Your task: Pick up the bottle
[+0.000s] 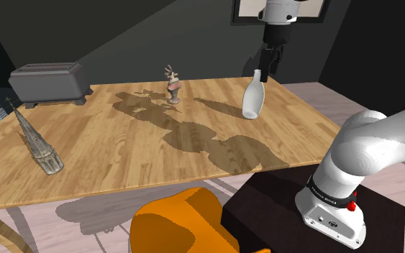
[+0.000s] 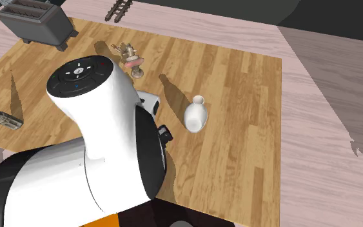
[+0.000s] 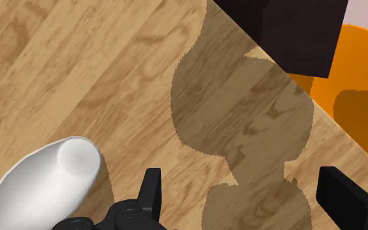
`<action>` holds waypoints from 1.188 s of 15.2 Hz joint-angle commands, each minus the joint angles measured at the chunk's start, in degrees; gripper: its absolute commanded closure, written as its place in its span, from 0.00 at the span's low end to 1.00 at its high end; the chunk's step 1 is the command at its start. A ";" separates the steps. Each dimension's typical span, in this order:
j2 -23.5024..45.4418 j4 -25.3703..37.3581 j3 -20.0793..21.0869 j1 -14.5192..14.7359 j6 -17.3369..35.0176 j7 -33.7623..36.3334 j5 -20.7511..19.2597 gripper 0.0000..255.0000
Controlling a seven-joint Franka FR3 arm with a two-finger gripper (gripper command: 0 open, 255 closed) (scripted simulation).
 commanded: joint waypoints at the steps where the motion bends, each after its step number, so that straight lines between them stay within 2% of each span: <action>1: 0.00 0.00 0.00 0.00 0.00 0.00 0.00 0.00; 10: 14.93 7.71 -8.68 -3.09 5.51 -9.53 -4.82 0.00; 18: 30.59 19.11 -15.32 -5.12 8.39 -18.10 -5.32 0.00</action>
